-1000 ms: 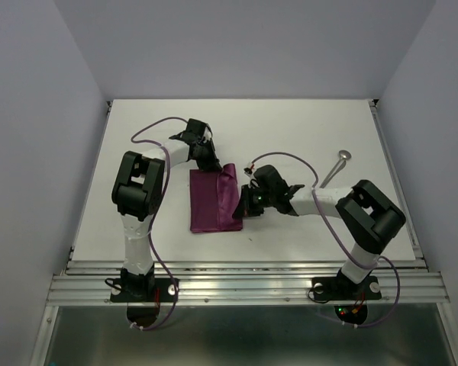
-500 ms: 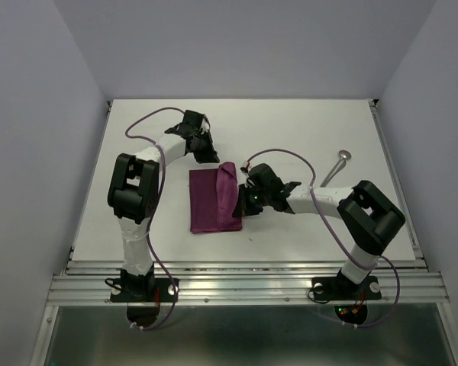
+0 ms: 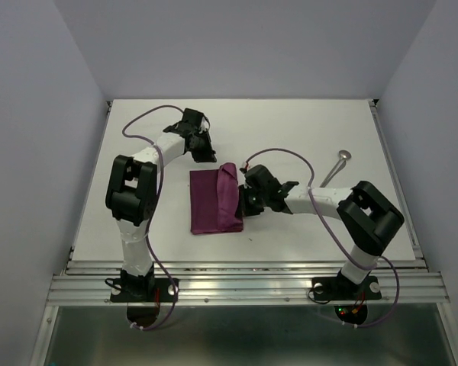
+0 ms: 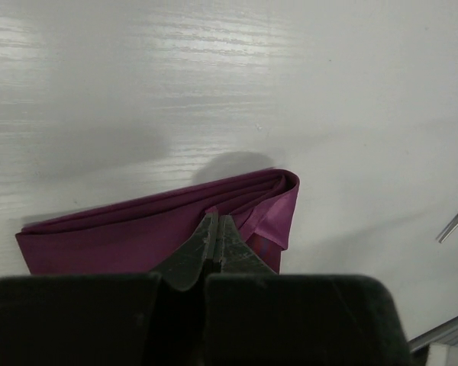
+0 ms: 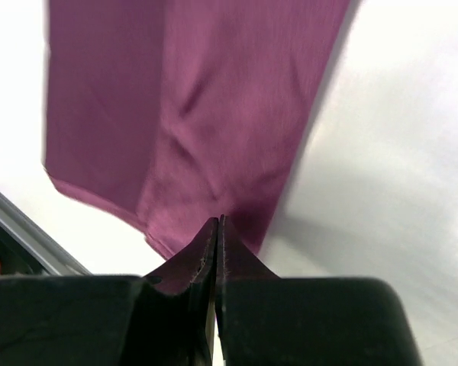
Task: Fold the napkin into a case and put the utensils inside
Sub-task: Smooth out the 2/3-rectangle-folded napkin at the center of the board, then pick up the 2/3-rectangle-folded napkin from the center of the board.
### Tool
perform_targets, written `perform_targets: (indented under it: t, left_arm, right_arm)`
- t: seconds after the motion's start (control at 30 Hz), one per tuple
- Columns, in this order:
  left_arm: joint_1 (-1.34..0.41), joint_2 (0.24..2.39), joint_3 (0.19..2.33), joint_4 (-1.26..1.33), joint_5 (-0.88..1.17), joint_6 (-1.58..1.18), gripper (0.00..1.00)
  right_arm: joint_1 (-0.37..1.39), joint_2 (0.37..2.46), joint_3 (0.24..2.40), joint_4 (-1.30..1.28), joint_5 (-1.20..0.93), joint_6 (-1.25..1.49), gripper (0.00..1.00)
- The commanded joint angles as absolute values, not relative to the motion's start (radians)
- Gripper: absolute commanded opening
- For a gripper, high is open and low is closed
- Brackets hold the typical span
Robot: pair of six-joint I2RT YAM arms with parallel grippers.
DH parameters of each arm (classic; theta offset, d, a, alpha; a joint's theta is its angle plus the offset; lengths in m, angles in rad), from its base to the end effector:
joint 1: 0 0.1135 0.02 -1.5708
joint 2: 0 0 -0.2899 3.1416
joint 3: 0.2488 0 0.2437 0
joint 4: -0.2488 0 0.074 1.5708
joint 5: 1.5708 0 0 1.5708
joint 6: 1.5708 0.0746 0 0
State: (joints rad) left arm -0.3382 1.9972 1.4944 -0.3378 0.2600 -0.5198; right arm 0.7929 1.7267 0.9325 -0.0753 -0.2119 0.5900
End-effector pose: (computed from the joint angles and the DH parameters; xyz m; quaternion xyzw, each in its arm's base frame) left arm 0.4401 -0.1751 0.2074 -0.0379 0.9266 -0.2574 0.2716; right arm 0.2472 0.2733 0.1612 -0.1307 0.9254 0.2943 0.1998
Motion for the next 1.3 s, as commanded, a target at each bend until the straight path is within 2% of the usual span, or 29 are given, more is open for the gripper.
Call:
perform_targets:
  t: [0.0,0.3,0.33,0.4,0.43,0.5,0.8,1.0,1.1,1.17,1.23,1.27]
  left_arm:
    - [-0.328,1.855,1.481,-0.357,0.204,-0.474,0.0]
    - [-0.262,1.704,1.235,-0.339,0.12,-0.468,0.31]
    - [-0.256,1.697,1.22,-0.336,0.111,-0.468,0.41]
    - [-0.235,1.7,1.188,-0.333,0.101,-0.466,0.48]
    - [-0.23,1.703,1.178,-0.331,0.092,-0.466,0.55]
    - [-0.224,1.71,1.163,-0.327,0.081,-0.472,0.59]
    - [-0.219,1.787,1.14,-0.304,0.08,-0.488,0.59]
    - [-0.219,1.832,1.152,-0.304,0.089,-0.488,0.55]
    - [-0.222,1.858,1.16,-0.304,0.092,-0.489,0.49]
    - [-0.225,1.876,1.167,-0.302,0.101,-0.491,0.41]
    - [-0.232,1.885,1.183,-0.298,0.123,-0.489,0.33]
    - [-0.233,1.887,1.187,-0.295,0.135,-0.488,0.24]
  right_arm:
    - [0.744,1.677,1.044,-0.092,-0.074,0.545,0.02]
    - [0.635,1.896,1.351,-0.19,-0.061,0.5,0.03]
    - [0.635,1.911,1.373,-0.198,-0.064,0.482,0.03]
    - [0.635,1.94,1.417,-0.21,-0.066,0.469,0.03]
    - [0.635,1.968,1.454,-0.219,-0.067,0.457,0.03]
    - [0.635,1.993,1.488,-0.23,-0.064,0.446,0.03]
    - [0.635,2.098,1.591,-0.268,-0.052,0.439,0.03]
    - [0.635,2.157,1.615,-0.268,-0.041,0.451,0.03]
    - [0.635,2.186,1.618,-0.279,-0.037,0.472,0.03]
    - [0.635,2.201,1.62,-0.29,-0.029,0.494,0.03]
    - [0.635,2.21,1.621,-0.31,-0.014,0.511,0.03]
    - [0.635,2.22,1.627,-0.316,-0.005,0.529,0.03]
